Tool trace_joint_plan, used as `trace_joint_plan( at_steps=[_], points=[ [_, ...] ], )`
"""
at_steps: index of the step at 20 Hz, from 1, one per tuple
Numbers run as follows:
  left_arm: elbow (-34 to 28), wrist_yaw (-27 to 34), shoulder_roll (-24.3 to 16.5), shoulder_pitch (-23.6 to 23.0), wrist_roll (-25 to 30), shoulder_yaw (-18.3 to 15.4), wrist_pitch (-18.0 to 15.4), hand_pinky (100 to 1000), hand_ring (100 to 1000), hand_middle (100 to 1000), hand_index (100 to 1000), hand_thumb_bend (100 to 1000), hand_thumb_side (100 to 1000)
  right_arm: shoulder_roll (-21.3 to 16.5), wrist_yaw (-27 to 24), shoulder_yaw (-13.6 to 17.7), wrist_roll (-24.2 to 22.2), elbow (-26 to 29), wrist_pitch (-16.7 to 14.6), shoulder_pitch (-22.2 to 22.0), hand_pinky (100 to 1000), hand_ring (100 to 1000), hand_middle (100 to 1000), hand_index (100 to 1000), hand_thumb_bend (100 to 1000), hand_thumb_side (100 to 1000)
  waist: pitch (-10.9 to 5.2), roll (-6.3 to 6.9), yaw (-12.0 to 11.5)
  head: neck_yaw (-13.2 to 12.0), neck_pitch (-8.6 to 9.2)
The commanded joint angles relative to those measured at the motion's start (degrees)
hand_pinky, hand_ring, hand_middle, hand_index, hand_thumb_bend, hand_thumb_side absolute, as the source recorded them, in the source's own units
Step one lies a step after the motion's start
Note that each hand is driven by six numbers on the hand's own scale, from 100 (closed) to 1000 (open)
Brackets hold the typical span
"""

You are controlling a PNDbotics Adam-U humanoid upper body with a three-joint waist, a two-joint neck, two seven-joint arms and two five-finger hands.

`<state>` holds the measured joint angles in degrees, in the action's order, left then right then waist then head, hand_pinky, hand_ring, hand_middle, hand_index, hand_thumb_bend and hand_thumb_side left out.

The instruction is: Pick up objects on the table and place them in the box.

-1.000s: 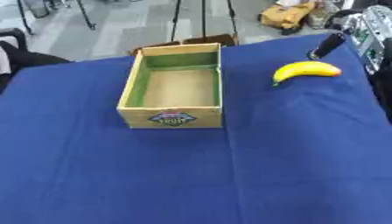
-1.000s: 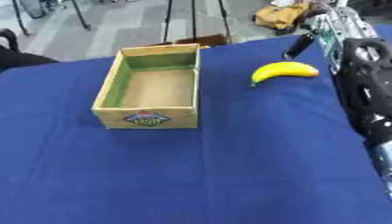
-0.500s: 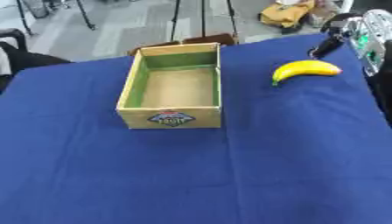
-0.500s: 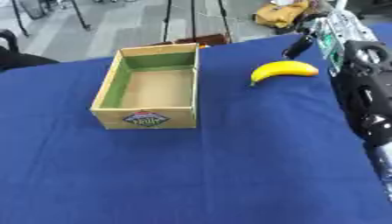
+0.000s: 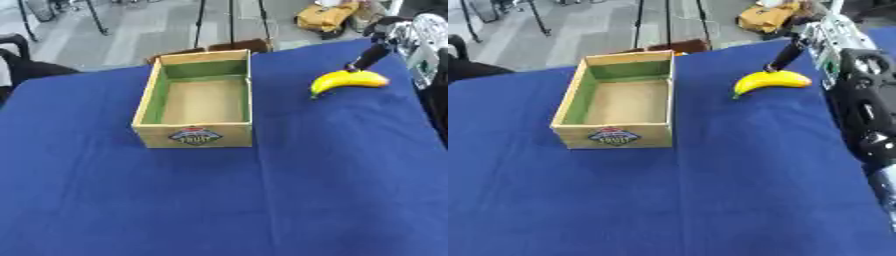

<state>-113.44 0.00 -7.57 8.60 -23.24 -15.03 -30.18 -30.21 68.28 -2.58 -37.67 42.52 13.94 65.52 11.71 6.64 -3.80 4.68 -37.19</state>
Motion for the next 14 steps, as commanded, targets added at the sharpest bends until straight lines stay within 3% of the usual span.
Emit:
trace_joint_plan(
  at_steps=[1,6,9,14],
  points=[
    [-1.2,0.1,-0.6,0.3,0.3,0.1,0.0,329,734,749,724,100,906,-1.7,-0.4,-0.5,-1.3,-0.8,-0.8,1.3,1000,1000,953,1000,229,369,-0.71,-0.16,-0.1,0.1,0.44],
    [-1.2,0.1,-0.5,0.3,0.4,0.1,0.0,324,732,747,722,100,903,-1.5,-0.2,-0.9,-1.8,-2.0,-1.9,1.3,997,1000,950,1000,160,377,-0.59,-0.01,-0.2,0.1,0.44],
    [-1.2,0.1,-0.5,0.3,0.4,0.1,0.1,321,732,748,722,100,901,-1.4,-0.3,-1.3,-0.8,-2.1,-2.8,1.2,910,1000,919,1000,178,380,-0.52,0.06,-0.2,0.1,0.52],
    [-1.2,0.2,-0.3,0.3,0.6,0.2,0.3,317,732,748,722,100,898,-1.2,-0.6,-1.7,2.4,-2.5,-4.3,1.3,886,982,876,987,197,386,-0.40,0.18,-0.3,0.1,0.71]
  ],
)
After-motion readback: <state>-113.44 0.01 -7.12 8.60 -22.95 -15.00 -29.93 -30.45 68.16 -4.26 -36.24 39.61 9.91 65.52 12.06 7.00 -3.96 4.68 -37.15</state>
